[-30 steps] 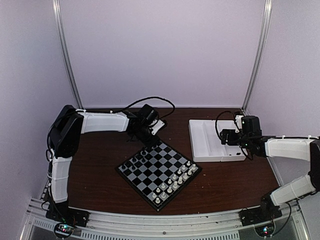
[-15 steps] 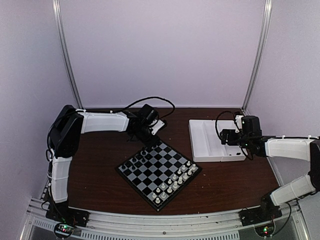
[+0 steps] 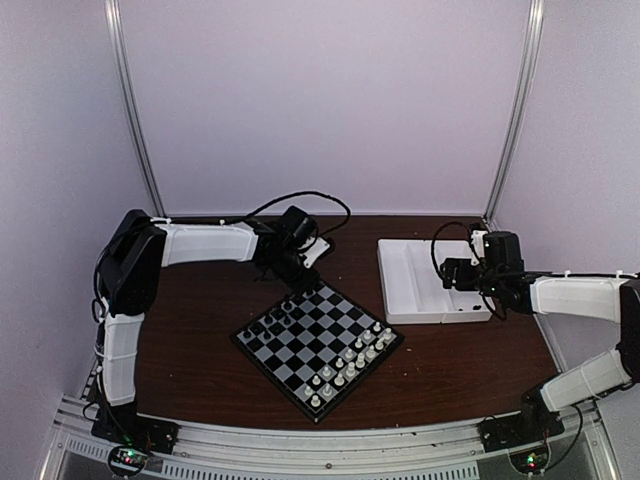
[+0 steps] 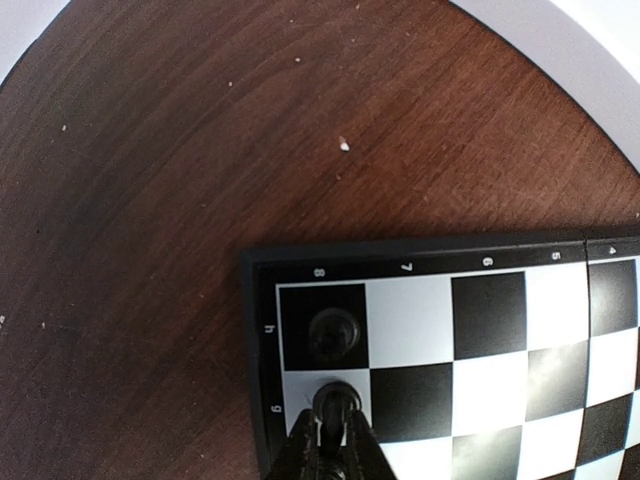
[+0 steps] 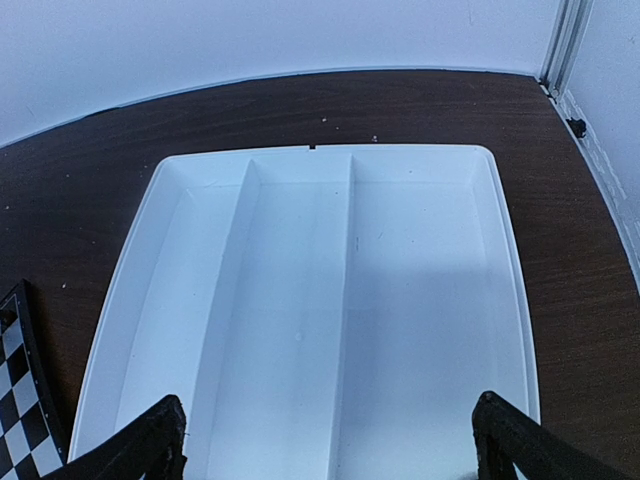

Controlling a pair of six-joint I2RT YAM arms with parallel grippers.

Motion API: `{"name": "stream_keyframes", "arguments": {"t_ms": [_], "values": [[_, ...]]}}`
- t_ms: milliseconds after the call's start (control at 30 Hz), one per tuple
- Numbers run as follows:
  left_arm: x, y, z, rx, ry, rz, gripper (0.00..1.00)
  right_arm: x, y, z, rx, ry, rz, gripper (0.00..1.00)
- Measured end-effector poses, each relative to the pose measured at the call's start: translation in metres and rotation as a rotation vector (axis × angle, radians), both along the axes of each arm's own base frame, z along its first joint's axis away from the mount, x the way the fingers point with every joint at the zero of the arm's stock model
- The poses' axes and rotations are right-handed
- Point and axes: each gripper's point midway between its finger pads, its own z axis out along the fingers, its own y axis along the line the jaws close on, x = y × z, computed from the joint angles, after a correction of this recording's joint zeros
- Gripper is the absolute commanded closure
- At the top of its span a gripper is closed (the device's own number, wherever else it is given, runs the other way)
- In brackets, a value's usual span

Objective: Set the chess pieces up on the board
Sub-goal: Place the chess piece on the chessboard, then adjust the storage box at the center of the board.

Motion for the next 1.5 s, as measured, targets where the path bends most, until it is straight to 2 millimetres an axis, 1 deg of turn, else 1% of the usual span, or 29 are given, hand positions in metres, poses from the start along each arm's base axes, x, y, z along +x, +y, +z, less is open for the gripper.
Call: {"name": "stream_keyframes", "arguments": {"t_ms": [233,367,433,533,633,700,767,800,833,900,967,1033,1067,1100,1133,1200,1267,1333,1433,1500], "values": [[0.002,-0.002,0.004,-0.005,-0.007,0.000,0.85,0.000,0.000,-0.002,0.005,0.007,-0.002,0.01],[0.002,-0.002,0.005,-0.004,-0.008,0.000,0.79,0.000,0.001,-0.003,0.008,0.009,-0.002,0.01],[0.003,-0.002,0.005,-0.003,-0.009,0.001,0.74,0.000,0.001,-0.003,0.009,0.009,-0.002,0.01],[0.002,-0.001,0.006,0.001,-0.005,0.001,0.73,0.000,0.000,-0.003,0.009,0.009,-0.003,0.02],[0.001,0.000,0.015,-0.002,-0.008,0.001,0.71,-0.001,0.000,-0.004,0.008,0.019,-0.005,0.03],[0.000,0.000,0.031,-0.018,-0.025,0.001,0.69,-0.005,-0.002,-0.009,-0.004,0.062,-0.013,0.08],[0.000,0.001,0.055,-0.050,-0.057,0.001,0.67,-0.008,-0.006,-0.008,-0.022,0.122,-0.036,0.12],[0.000,0.001,0.071,-0.072,-0.079,0.002,0.66,-0.008,-0.009,-0.002,-0.028,0.150,-0.055,0.13],[-0.001,0.002,0.089,-0.102,-0.107,0.005,0.62,-0.007,-0.011,0.007,-0.032,0.169,-0.071,0.14],[-0.006,0.006,0.122,-0.164,-0.156,0.013,0.52,-0.007,-0.015,0.027,-0.034,0.191,-0.099,0.18],[-0.013,0.012,0.152,-0.230,-0.206,0.021,0.38,-0.010,-0.020,0.046,-0.033,0.217,-0.123,0.19],[-0.018,0.017,0.174,-0.290,-0.243,0.036,0.19,-0.016,-0.030,0.057,-0.035,0.264,-0.148,0.18],[-0.020,0.018,0.180,-0.308,-0.255,0.041,0.05,-0.021,-0.034,0.057,-0.037,0.300,-0.154,0.17],[-0.021,0.020,0.184,-0.332,-0.259,0.057,0.03,-0.025,-0.038,0.056,-0.041,0.338,-0.159,0.17],[-0.022,0.020,0.185,-0.345,-0.259,0.070,0.02,-0.030,-0.040,0.052,-0.047,0.383,-0.162,0.20],[-0.021,0.022,0.179,-0.360,-0.249,0.095,0.02,-0.037,-0.042,0.041,-0.057,0.474,-0.159,0.32],[-0.022,0.024,0.170,-0.355,-0.232,0.108,0.02,-0.045,-0.038,0.025,-0.055,0.563,-0.136,0.33],[-0.024,0.025,0.163,-0.354,-0.212,0.118,0.02,-0.051,-0.031,0.014,-0.036,0.621,-0.101,0.38],[-0.024,0.024,0.160,-0.366,-0.202,0.123,0.03,-0.049,-0.019,0.003,0.000,0.661,-0.055,0.41],[-0.026,0.022,0.160,-0.377,-0.195,0.115,0.03,-0.042,-0.015,-0.005,0.002,0.690,-0.040,0.44]]}}
